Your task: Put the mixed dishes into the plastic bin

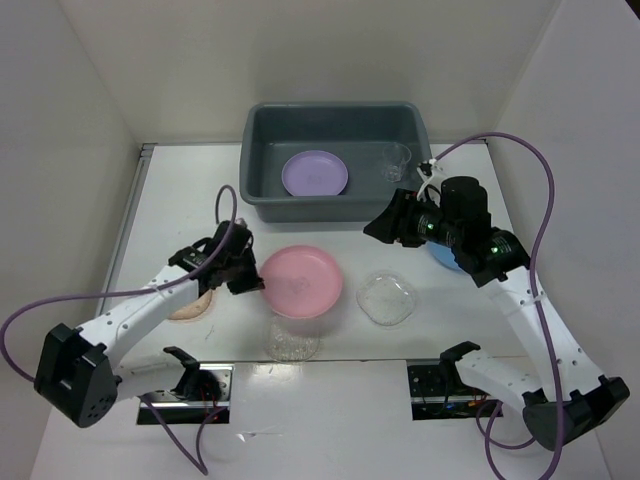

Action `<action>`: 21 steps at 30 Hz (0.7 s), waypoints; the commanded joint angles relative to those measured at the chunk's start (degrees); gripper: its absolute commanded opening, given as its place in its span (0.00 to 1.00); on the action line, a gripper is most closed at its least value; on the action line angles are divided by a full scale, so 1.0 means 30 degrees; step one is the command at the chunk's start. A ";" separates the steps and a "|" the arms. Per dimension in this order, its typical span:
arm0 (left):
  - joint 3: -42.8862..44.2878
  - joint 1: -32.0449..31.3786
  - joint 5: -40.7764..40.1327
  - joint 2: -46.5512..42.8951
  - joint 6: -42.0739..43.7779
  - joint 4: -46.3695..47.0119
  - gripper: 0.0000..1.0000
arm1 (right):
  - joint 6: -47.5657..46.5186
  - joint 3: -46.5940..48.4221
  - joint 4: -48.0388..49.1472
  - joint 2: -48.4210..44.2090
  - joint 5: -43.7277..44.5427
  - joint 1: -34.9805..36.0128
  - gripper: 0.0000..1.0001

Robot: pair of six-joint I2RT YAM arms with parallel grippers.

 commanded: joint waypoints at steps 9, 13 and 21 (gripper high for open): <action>0.9083 -0.1722 -0.0778 0.2495 0.0576 0.2132 0.00 | 0.0809 -0.0248 0.1607 -0.1673 0.1976 0.0160 0.65; 1.1978 -0.1519 -0.1516 0.6383 0.1310 0.3362 0.00 | 0.1017 -0.0072 0.1785 -0.2611 0.3531 0.0160 0.70; 1.9736 0.0796 -0.1516 1.3538 0.2599 0.3777 0.00 | 0.1398 -0.0072 0.1406 -0.3170 0.5436 -0.0016 0.83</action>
